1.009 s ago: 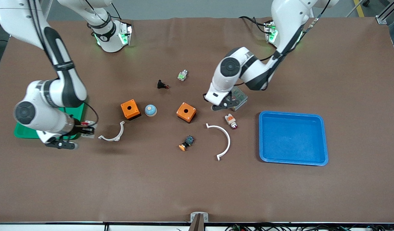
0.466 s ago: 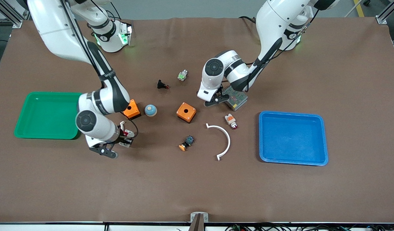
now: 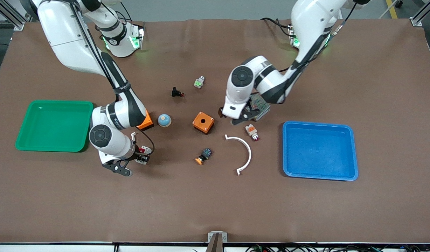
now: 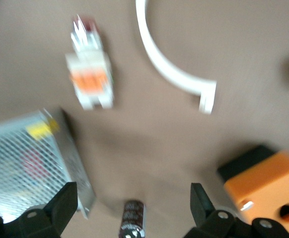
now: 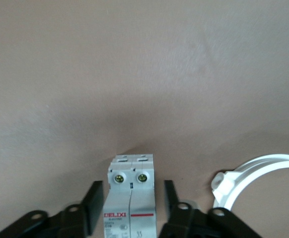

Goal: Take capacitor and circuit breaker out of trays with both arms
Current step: 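Carry the breaker beside the orange box while the left gripper lowers the capacitor, then open both grippers and draw them back from the placed parts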

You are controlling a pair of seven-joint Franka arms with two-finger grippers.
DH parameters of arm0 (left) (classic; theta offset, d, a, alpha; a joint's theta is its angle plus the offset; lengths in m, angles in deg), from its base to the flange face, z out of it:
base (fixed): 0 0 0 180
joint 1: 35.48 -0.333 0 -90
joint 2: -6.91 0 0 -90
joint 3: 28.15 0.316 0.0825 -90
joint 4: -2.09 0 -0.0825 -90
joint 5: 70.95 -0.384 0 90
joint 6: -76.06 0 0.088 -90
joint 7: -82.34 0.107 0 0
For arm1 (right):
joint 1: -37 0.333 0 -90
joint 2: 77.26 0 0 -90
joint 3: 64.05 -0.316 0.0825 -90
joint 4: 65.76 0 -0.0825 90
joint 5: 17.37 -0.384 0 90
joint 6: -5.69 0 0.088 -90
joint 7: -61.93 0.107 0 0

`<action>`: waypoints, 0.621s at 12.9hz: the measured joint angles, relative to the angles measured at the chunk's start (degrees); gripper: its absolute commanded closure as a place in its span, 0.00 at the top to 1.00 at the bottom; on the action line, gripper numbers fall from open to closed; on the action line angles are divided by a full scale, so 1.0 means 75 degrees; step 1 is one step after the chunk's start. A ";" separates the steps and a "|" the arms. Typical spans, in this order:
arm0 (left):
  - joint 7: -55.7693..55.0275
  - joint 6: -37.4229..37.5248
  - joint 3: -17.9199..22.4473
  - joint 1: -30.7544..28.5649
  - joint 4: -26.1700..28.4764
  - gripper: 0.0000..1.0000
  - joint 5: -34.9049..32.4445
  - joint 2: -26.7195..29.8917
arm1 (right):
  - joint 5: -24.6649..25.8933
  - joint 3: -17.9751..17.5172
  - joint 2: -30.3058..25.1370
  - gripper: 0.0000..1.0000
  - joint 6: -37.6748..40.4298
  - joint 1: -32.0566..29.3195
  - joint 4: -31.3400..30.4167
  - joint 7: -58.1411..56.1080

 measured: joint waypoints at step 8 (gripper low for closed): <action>0.4199 0.2772 0.0048 -0.2493 -0.2192 1.00 -0.0015 0.1111 | -0.0002 0.0160 -0.2511 1.00 0.3139 -0.1551 0.0458 -0.3430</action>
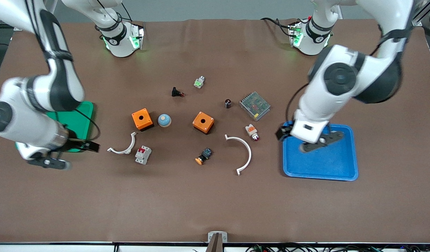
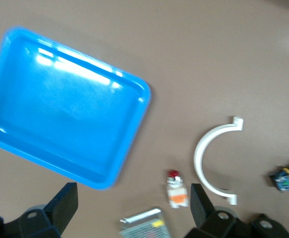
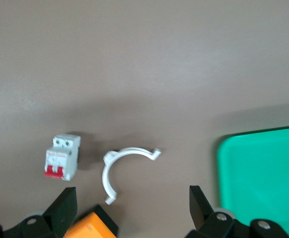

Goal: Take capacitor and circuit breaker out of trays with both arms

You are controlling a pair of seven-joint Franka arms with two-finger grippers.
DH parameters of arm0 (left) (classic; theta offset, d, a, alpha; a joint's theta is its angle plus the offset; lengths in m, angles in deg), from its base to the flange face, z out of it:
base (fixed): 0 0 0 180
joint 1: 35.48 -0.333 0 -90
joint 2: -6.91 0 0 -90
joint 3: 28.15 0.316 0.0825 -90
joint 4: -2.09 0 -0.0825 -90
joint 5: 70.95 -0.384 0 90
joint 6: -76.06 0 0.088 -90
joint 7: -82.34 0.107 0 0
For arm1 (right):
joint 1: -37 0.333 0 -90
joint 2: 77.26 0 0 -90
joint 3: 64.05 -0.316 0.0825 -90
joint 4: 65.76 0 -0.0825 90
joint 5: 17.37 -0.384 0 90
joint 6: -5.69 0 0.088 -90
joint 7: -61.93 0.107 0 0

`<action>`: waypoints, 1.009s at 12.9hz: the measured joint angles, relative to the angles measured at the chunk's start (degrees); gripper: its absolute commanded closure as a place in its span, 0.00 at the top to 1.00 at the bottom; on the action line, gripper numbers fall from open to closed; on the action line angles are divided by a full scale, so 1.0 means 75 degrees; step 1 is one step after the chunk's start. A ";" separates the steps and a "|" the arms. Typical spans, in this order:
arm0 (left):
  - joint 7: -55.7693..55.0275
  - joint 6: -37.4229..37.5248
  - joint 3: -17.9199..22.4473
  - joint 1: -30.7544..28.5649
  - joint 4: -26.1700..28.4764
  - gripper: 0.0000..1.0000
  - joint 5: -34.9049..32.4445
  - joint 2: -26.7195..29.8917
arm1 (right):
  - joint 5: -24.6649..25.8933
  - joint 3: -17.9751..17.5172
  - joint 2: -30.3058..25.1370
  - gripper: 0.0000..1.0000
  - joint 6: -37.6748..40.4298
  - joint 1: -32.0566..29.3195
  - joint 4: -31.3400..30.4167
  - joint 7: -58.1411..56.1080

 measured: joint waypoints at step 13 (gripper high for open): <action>0.4343 0.1871 0.1400 -0.0704 0.0414 1.00 0.1196 0.2373 | 0.0000 -0.0203 -0.3048 1.00 0.1298 0.0262 -0.1153 0.0161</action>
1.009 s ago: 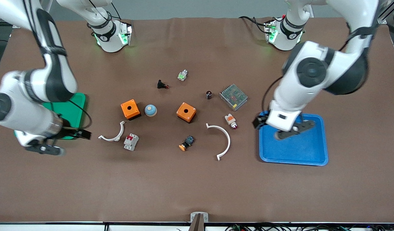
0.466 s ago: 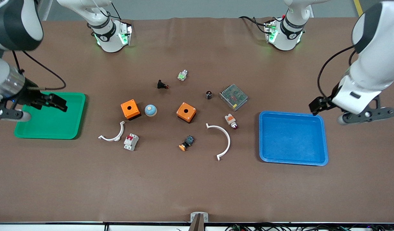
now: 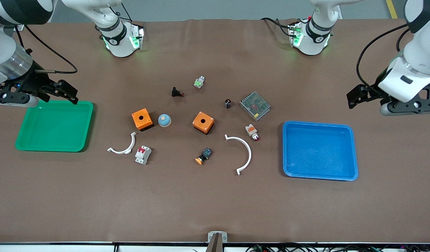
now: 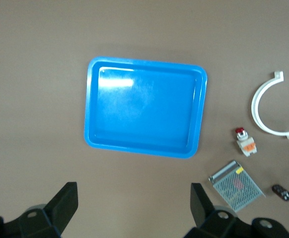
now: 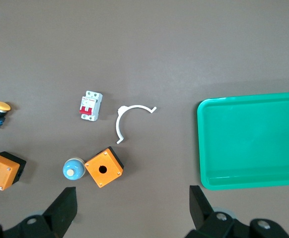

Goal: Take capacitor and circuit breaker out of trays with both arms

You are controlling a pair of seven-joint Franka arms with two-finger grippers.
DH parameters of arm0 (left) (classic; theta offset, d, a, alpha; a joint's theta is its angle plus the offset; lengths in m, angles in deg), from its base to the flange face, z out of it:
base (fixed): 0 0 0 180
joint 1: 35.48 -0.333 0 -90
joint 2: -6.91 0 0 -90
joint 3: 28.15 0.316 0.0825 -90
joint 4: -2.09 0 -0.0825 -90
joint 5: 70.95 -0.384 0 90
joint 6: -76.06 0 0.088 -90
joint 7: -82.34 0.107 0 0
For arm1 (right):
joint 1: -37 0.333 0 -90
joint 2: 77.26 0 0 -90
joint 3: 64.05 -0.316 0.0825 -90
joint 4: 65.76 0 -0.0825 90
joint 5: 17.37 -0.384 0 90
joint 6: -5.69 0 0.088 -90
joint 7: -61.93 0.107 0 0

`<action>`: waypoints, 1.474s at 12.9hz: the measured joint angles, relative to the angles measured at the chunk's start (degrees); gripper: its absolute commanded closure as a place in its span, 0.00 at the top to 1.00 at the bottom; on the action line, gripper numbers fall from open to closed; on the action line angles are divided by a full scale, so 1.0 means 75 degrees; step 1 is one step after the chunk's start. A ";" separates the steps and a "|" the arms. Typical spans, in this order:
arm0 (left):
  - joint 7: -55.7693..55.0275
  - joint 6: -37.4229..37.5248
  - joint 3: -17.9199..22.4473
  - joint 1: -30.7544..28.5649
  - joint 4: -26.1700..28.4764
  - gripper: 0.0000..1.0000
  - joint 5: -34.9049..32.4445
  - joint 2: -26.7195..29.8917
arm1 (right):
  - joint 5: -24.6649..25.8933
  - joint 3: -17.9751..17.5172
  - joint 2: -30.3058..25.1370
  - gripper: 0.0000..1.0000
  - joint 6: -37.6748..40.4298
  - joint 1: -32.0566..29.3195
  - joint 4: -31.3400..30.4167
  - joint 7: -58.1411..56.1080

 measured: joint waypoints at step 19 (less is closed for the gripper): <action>0.0216 0.0445 0.0600 0.0466 0.0407 1.00 0.0189 0.0785 | 0.0003 0.0177 -0.0034 1.00 0.0104 -0.0466 0.1071 0.0041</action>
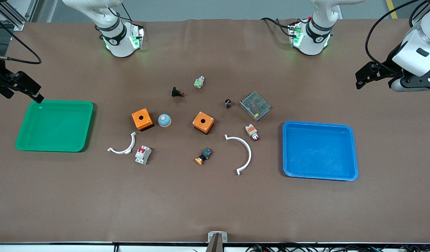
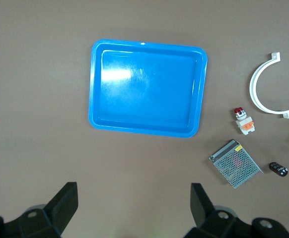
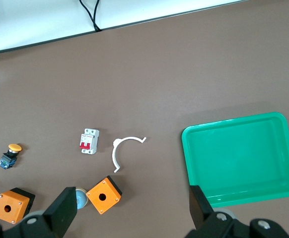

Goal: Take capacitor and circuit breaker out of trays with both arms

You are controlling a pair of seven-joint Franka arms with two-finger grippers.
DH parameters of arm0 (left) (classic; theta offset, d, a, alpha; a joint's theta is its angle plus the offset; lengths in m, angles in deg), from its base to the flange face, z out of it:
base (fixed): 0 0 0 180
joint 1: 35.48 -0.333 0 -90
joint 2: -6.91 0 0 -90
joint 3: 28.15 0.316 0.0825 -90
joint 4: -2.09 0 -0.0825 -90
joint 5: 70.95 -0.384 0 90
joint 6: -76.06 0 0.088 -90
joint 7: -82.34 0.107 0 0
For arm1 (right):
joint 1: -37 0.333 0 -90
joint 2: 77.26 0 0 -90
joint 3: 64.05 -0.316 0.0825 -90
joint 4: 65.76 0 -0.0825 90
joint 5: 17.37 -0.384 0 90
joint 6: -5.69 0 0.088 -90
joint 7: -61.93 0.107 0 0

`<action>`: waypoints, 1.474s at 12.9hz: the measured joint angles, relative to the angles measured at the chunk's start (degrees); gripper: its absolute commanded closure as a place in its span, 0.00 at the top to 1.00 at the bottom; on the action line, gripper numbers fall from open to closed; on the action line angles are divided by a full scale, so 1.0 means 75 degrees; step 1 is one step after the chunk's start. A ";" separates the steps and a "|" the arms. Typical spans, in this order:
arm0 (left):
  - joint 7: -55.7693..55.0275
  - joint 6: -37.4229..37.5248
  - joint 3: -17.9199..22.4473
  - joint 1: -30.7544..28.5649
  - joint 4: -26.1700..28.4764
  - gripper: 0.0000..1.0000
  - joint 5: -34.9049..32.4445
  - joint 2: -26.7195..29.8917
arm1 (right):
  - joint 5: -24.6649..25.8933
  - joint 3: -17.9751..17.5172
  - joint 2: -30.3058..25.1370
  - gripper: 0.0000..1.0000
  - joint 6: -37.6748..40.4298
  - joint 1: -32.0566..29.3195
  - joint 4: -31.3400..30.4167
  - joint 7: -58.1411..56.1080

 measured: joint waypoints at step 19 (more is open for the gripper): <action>0.0003 0.0108 0.0008 -0.0009 -0.0134 1.00 0.0000 0.0001 | 0.0000 0.0062 0.0000 1.00 0.0137 -0.0007 -0.0001 0.0000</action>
